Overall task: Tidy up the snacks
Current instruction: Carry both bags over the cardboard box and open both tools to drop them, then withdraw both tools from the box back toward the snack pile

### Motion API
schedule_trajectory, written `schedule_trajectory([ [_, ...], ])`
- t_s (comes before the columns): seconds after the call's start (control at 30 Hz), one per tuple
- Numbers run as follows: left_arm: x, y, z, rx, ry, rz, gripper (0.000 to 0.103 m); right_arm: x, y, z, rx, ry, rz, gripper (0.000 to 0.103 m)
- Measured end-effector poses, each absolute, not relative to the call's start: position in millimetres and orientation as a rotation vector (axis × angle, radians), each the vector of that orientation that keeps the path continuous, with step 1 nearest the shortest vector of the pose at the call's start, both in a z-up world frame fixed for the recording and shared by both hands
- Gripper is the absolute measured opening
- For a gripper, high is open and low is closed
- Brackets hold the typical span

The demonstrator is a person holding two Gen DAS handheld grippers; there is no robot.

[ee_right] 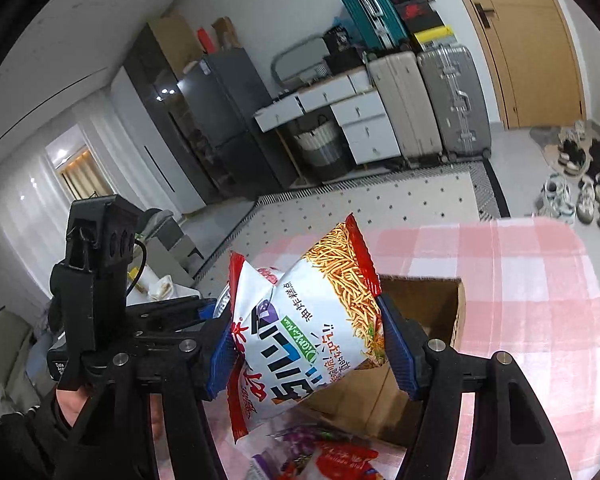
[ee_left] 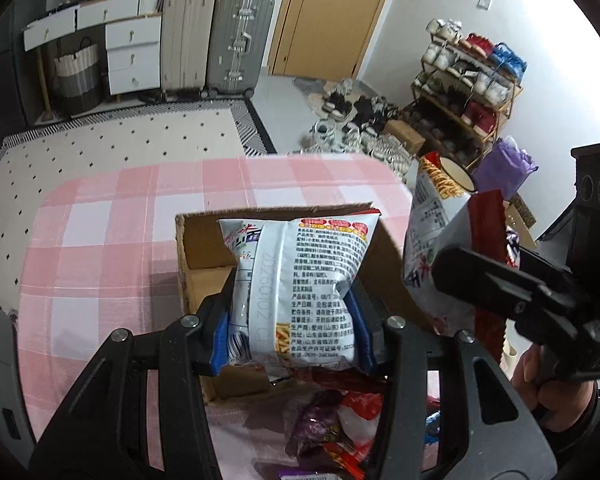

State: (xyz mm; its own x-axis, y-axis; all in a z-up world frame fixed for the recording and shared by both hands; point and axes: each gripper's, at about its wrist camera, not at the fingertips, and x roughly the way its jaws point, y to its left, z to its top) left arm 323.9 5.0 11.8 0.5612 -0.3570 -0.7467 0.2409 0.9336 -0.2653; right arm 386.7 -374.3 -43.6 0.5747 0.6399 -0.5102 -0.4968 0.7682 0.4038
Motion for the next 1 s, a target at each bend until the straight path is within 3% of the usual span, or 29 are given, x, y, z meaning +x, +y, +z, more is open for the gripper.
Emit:
schedule_trajectory([
  [0.43,352.6,-17.6,-54.4,-0.095,0.987,-0.348,0.047,421.0,-380.3,-108.3,0.232,0.775,0.618,0.067],
  [0.5,356.6,-19.7,-57.5,-0.084,0.988,-0.334,0.054,423.4,-381.3,-111.3,0.232,0.778,0.618,0.07],
  [0.6,359.5,-19.1,-58.8,-0.078,0.994,-0.301,0.076,423.3,-383.0,-109.8,0.226,0.768,0.605,0.081],
  [0.63,358.1,-17.8,-57.3,-0.088,0.983,-0.304,0.079,422.1,-384.1,-107.5,0.226,0.758,0.603,0.081],
  [1.0,303.8,-1.0,-20.2,-0.106,0.897,-0.264,0.082,383.6,-404.4,-66.4,0.232,0.661,0.575,0.081],
])
